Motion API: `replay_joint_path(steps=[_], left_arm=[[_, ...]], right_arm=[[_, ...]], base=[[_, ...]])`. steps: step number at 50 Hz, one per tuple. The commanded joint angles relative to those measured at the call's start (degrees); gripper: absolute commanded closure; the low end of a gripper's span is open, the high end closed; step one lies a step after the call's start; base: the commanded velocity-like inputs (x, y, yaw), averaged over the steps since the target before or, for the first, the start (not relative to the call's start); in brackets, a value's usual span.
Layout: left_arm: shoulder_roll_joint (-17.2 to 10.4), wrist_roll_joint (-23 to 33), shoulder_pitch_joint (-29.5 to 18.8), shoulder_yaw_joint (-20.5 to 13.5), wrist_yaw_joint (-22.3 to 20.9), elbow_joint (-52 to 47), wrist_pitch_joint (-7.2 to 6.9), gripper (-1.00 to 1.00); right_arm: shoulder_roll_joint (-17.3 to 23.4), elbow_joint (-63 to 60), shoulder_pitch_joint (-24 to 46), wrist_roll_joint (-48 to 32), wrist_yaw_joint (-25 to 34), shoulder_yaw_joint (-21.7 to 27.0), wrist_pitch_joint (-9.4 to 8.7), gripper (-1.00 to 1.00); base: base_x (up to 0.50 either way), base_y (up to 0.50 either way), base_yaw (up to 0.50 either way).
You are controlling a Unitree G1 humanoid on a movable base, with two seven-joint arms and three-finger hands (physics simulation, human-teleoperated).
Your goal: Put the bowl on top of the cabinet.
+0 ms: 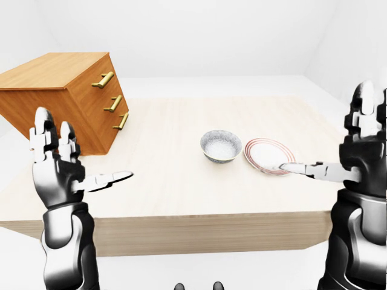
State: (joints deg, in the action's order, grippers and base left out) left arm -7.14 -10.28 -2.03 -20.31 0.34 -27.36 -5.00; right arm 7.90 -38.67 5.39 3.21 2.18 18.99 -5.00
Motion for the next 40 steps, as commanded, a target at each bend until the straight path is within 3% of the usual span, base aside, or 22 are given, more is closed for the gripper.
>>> replay_joint_path(steps=[1,4,16,40], left_arm=[[-6.3,-10.9,-1.1,-16.5,2.9,-10.5,0.0,-1.0],[-7.5,-12.3,-1.2,-17.8,4.1,-10.7,0.0,-1.0],[-8.3,-12.7,-0.7,-18.8,5.0,-9.4,0.0,-1.0],[-8.8,-12.1,-0.9,-19.6,5.6,-9.2,0.0,-1.0]], right_arm=[[5.7,-18.6,1.4,10.7,1.2,21.5,0.0,-1.0],[7.3,-17.2,0.2,14.9,0.2,25.7,0.0,-1.0],[9.6,-15.8,-1.2,18.2,-1.3,26.7,0.0,-1.0],[8.8,-16.6,-2.2,17.2,-1.2,26.0,0.0,-1.0]], base=[[0.0,0.0,0.0],[0.0,0.0,0.0],[0.02,0.0,0.0],[0.49,0.0,0.0]])
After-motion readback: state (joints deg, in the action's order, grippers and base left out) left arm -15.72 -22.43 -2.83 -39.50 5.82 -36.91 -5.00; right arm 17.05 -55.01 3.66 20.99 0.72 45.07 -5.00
